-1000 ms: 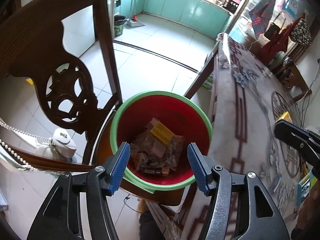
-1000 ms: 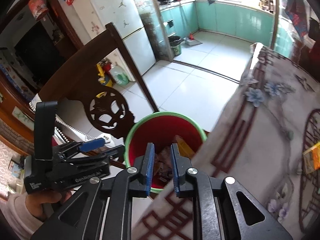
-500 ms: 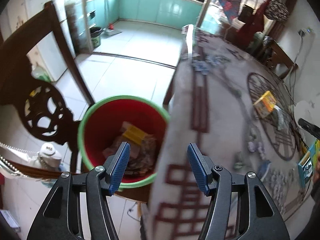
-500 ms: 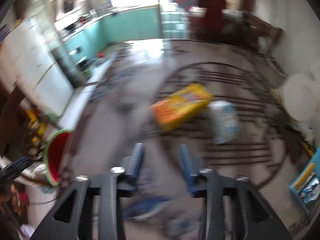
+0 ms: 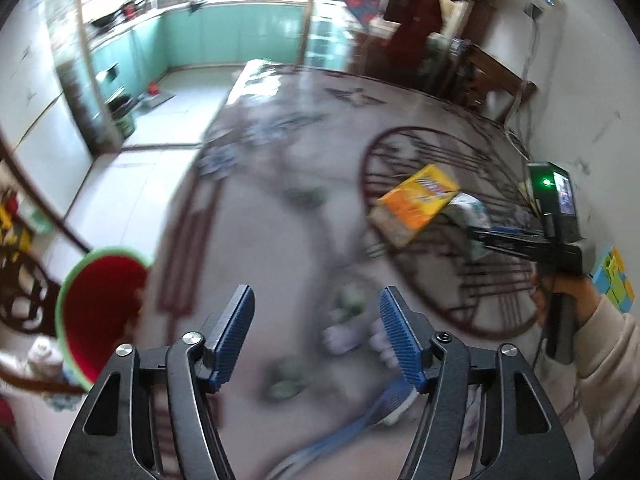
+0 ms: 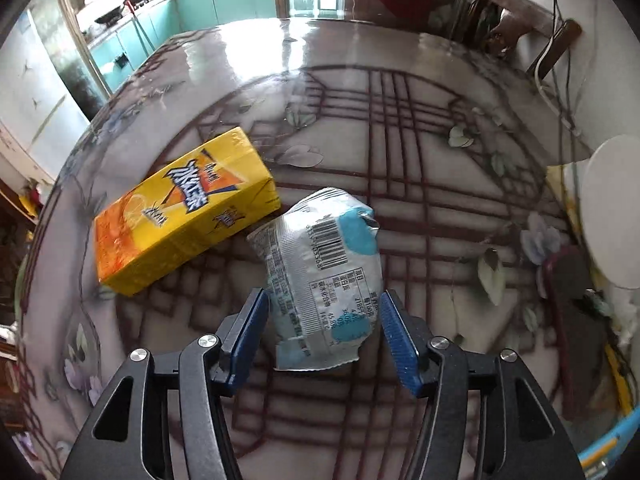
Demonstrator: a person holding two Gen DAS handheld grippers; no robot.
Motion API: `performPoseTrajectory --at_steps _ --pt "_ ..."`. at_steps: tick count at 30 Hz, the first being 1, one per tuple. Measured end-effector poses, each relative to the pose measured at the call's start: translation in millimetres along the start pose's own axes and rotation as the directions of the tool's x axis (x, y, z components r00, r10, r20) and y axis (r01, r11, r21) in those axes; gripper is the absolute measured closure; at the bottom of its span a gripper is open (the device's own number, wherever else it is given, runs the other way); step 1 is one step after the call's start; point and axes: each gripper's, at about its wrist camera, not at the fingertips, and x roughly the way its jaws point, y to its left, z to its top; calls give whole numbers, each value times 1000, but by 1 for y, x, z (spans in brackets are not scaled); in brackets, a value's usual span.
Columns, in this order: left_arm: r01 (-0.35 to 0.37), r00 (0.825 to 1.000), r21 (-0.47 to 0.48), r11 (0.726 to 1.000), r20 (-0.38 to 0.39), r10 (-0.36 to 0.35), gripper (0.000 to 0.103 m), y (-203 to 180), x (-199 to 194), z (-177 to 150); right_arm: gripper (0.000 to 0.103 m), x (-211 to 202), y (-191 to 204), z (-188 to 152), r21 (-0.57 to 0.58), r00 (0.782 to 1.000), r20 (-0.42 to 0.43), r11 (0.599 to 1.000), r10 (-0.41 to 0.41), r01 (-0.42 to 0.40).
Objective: Collect trash
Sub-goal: 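Grasp the orange iced-tea carton with left tool while right tool grasps a crumpled white-blue wrapper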
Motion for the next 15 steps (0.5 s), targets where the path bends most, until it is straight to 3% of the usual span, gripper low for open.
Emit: performPoseTrajectory --at_steps 5,8,15 --pt "24 1000 142 990 -9 -23 32 -50 38 28 85 -8 -13 -3 26 995 37 995 97 -98" --pt "23 999 231 973 -29 -17 32 -80 70 46 86 -28 -20 -11 53 985 82 986 154 -159" --pt "32 993 332 943 -116 7 30 -120 138 65 86 -58 -37 -18 83 968 121 969 220 -231"
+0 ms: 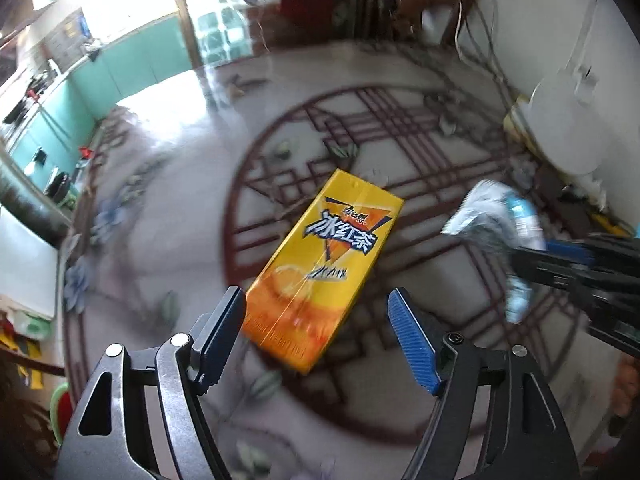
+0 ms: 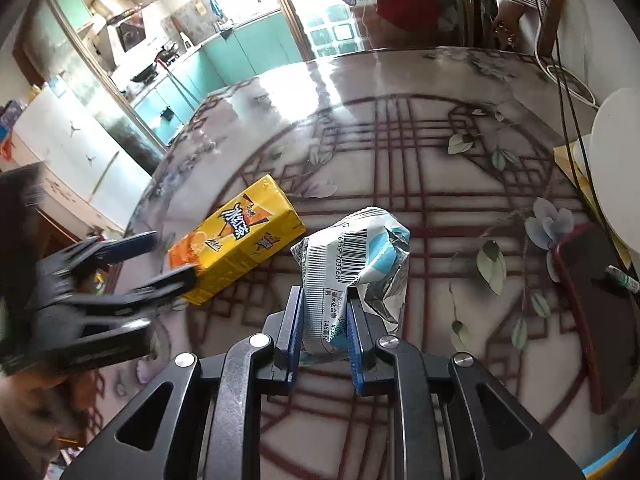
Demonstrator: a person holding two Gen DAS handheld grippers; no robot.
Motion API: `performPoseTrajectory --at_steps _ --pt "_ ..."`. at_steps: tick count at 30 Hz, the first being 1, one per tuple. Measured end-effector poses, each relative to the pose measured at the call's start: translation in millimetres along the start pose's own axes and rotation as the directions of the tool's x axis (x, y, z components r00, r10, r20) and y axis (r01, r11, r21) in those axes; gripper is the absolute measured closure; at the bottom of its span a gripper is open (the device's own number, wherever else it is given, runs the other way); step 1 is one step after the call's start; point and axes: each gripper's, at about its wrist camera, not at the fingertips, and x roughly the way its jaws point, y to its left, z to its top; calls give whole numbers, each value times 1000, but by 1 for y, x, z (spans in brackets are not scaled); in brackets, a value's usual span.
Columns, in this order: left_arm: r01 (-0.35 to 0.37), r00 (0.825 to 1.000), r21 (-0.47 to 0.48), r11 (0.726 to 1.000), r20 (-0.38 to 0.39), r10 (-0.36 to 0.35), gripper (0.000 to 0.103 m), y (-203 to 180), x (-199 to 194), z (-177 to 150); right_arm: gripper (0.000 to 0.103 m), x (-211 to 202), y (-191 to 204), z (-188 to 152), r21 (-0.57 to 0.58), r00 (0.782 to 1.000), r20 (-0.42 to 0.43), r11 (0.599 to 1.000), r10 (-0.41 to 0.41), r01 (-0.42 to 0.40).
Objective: Collect trash
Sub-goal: 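Grasp the orange iced-tea carton with left tool while right tool grasps a crumpled white-blue wrapper, then carry the carton and wrapper over the red bucket and open both tools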
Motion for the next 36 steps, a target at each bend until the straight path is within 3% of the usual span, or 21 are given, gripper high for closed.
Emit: performPoseTrajectory --at_steps 2,7,11,15,18,27,36 --pt "-26 1000 14 1000 -10 26 25 -4 12 4 86 -5 -2 -1 6 1000 6 1000 6 -6" --pt "-39 999 57 998 -10 40 25 -6 22 15 86 -12 -6 -2 23 1000 10 1000 20 -21" --pt "-33 996 65 997 -80 38 24 1 39 19 86 -11 -5 -2 29 999 9 999 36 -36" --pt "-34 995 55 998 -88 38 38 4 40 12 86 -13 -2 -1 33 999 16 999 43 -44" --pt "-27 998 26 999 -55 28 42 6 25 5 86 -19 4 -1 30 999 22 999 44 -45" --pt "12 995 -164 986 100 4 42 24 -69 -30 86 -45 37 -2 -13 998 58 1000 -2 2" --pt "-21 992 -326 945 113 61 42 51 -112 -91 86 -64 80 -11 -88 996 83 996 -17 24"
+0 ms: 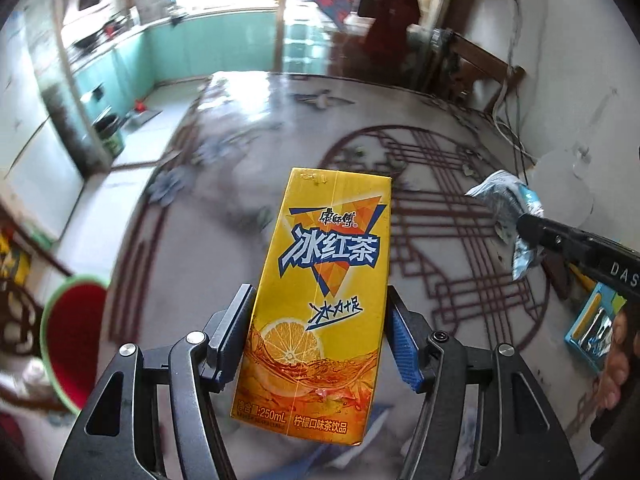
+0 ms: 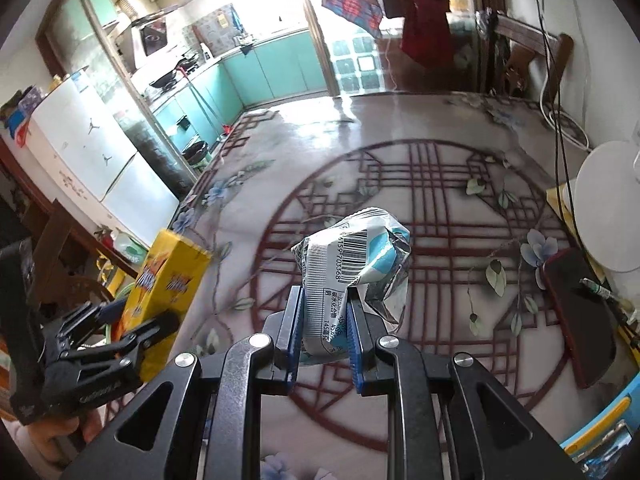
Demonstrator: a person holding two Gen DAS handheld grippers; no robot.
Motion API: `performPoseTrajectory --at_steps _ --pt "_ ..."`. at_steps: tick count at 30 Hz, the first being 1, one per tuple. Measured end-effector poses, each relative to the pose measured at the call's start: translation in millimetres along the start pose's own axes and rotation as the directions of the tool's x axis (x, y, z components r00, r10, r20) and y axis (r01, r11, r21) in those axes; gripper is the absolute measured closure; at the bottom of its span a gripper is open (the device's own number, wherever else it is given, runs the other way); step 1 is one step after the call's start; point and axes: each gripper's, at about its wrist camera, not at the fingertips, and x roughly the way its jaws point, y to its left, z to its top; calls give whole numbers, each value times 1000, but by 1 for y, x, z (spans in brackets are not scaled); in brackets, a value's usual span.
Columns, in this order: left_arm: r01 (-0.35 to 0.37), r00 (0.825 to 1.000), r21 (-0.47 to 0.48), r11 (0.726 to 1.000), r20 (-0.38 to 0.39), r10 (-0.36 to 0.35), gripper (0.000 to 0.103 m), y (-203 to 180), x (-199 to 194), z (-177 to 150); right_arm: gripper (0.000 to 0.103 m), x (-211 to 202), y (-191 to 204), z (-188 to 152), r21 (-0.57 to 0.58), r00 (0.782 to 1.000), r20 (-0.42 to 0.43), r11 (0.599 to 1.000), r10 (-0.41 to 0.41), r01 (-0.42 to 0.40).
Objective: Collect trash
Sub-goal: 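Carry the carton and wrapper over the red bucket and open both tools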
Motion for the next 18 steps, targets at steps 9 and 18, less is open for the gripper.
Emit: performPoseTrajectory --at_steps 9,18 --pt "-38 999 -95 995 20 40 41 48 -27 -25 86 -2 54 -12 -92 1000 -9 996 4 -5" --pt "-34 999 -120 992 38 38 41 85 -41 -34 86 1 112 -20 -158 1000 -14 987 15 -17"
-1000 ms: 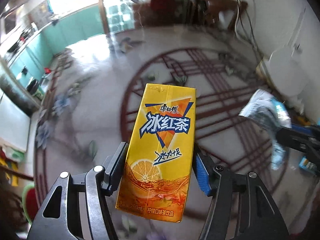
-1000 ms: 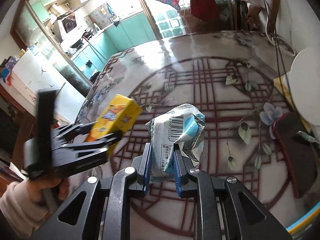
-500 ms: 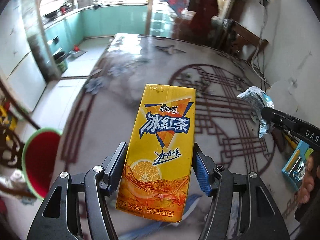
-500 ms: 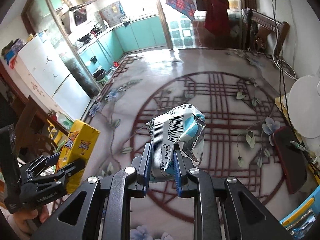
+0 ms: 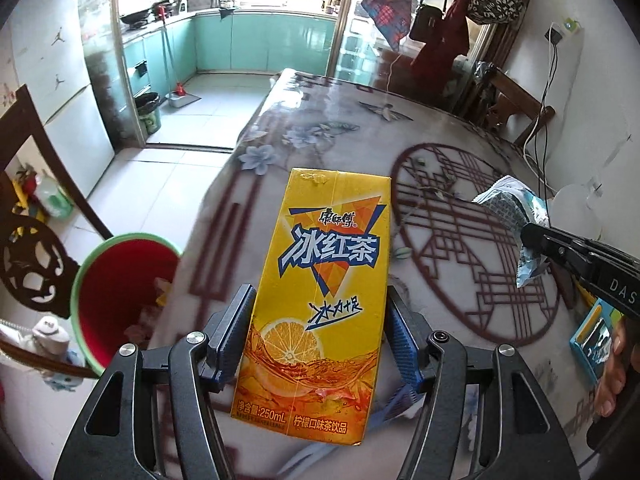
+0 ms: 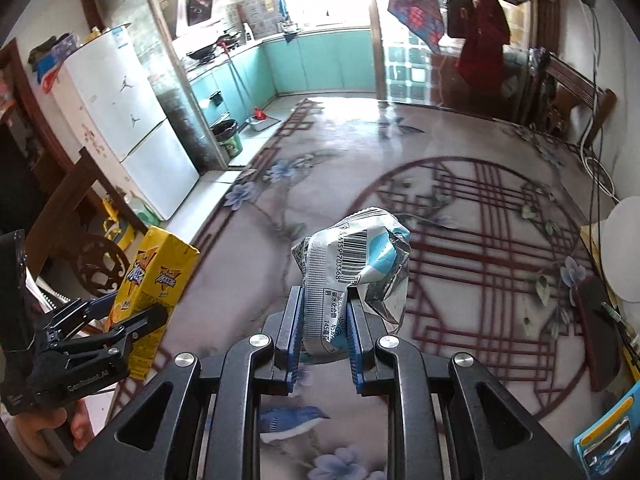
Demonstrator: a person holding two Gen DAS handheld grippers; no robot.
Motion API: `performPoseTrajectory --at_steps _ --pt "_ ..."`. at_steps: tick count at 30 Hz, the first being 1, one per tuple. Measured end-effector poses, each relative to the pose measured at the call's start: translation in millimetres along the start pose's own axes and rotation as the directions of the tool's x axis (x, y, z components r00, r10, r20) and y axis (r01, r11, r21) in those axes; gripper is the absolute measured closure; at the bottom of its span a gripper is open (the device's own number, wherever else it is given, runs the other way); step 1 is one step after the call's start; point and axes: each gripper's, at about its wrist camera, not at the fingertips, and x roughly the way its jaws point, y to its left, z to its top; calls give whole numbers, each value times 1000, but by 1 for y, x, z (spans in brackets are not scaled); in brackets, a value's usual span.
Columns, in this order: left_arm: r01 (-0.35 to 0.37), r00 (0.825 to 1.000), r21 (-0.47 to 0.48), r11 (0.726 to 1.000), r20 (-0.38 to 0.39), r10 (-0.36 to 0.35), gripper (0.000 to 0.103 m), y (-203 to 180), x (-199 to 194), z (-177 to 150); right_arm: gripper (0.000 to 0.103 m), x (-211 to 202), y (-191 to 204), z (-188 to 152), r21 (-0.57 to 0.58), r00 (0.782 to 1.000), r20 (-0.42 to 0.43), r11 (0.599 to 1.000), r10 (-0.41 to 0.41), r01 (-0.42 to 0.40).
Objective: Collect trash
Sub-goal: 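Carry the carton and wrapper over the red bucket and open both tools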
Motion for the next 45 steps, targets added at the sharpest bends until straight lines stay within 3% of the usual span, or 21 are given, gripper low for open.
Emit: performPoseTrajectory --at_steps 24,45 --pt "15 1000 -11 1000 23 -15 41 107 -22 3 86 11 135 1 -46 1000 12 999 -20 20" --pt "-62 998 -117 991 -9 62 41 199 -19 -13 86 56 233 4 -142 998 -48 988 50 -57"
